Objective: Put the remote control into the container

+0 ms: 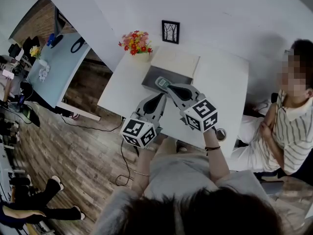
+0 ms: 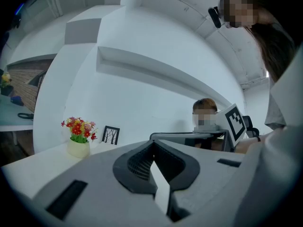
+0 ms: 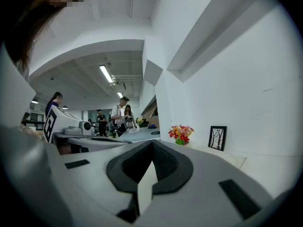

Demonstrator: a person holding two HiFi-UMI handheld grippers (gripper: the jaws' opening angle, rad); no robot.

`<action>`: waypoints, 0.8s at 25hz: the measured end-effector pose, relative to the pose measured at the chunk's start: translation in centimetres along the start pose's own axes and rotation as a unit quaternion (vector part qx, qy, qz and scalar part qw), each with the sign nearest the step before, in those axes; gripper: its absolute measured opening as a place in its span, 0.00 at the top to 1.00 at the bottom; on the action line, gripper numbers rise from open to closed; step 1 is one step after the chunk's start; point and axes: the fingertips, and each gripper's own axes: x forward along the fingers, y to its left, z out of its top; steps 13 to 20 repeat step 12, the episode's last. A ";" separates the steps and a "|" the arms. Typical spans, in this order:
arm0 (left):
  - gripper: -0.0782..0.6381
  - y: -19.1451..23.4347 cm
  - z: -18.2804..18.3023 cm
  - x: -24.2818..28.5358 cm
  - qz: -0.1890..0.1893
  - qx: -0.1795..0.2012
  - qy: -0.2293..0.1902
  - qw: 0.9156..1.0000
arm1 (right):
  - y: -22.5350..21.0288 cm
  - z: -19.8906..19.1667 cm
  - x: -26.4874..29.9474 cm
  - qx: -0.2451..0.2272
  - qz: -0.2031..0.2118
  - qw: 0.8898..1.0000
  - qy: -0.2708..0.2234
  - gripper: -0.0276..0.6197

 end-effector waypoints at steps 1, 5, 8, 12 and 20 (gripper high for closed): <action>0.89 -0.1 0.0 0.0 -0.002 0.001 -0.001 1.000 | 0.0 0.0 -0.1 -0.001 -0.001 1.000 0.000 0.96; 0.89 -0.4 0.0 -0.3 -0.004 0.000 -0.004 1.000 | 0.3 0.1 -0.4 -0.005 -0.002 1.000 -0.002 0.96; 0.89 -0.5 -0.1 -0.3 -0.004 0.001 -0.002 1.000 | 0.2 0.1 -0.5 -0.005 -0.003 1.000 -0.004 0.96; 0.89 -0.5 0.0 -0.6 -0.001 0.004 -0.001 1.000 | 0.2 0.1 -0.5 -0.002 -0.005 1.000 -0.007 0.96; 0.89 -0.5 0.0 -0.6 -0.001 0.004 -0.001 1.000 | 0.2 0.1 -0.5 -0.002 -0.005 1.000 -0.007 0.96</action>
